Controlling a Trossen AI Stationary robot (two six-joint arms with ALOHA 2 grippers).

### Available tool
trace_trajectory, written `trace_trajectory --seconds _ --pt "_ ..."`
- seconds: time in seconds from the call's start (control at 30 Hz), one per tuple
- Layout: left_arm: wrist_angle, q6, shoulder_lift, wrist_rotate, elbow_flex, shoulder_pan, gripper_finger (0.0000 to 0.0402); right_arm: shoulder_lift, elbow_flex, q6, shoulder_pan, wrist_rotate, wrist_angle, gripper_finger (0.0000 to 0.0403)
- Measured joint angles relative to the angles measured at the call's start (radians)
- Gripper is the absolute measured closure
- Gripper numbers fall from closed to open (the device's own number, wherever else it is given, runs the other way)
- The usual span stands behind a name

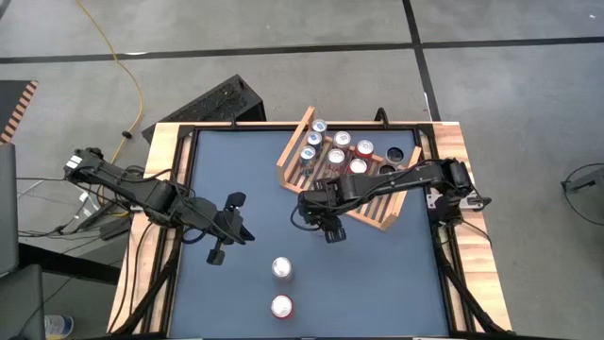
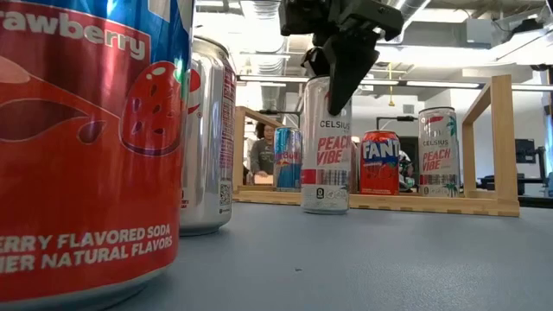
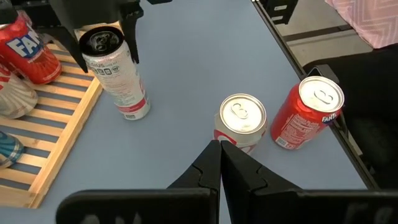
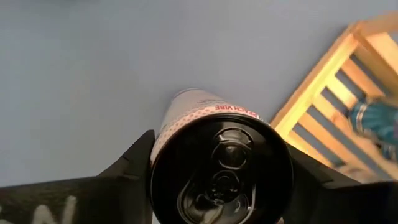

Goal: Place canned beverage on shelf
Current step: Put the white and pink soda can aligned with the other white and pink soda cans on the shelf

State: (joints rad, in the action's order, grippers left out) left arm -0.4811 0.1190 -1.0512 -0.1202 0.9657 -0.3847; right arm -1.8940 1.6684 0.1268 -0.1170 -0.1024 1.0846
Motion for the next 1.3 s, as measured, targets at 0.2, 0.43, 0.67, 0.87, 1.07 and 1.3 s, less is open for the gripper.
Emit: trace_trajectory --seconds 0.2,0.43,0.67,0.87,1.07,1.3 --pt "-0.001 -0.001 0.000 0.000 0.000 0.000 0.0402 0.034 -0.005 -0.120 -0.010 0.019 0.052 0.0185" --pt "-0.009 -0.024 0.000 0.003 0.000 0.000 0.0402 0.175 -0.011 -0.260 -0.022 0.019 0.108 0.0186" --pt "-0.009 -0.035 0.000 0.003 0.000 0.000 0.0401 0.298 -0.011 -0.482 -0.057 -0.130 0.343 0.0179" --pt "-0.008 -0.044 0.000 0.003 0.000 0.000 0.0402 0.340 -0.033 -0.559 -0.087 -0.224 0.405 0.0181" --pt "-0.008 -0.039 0.000 0.004 0.000 0.000 0.0402 0.480 -0.250 -0.656 -0.085 -0.181 0.324 0.0180" --pt "0.008 -0.051 0.000 0.003 0.000 0.000 0.0402 0.635 -0.467 -0.692 -0.030 -0.127 0.183 0.0179"
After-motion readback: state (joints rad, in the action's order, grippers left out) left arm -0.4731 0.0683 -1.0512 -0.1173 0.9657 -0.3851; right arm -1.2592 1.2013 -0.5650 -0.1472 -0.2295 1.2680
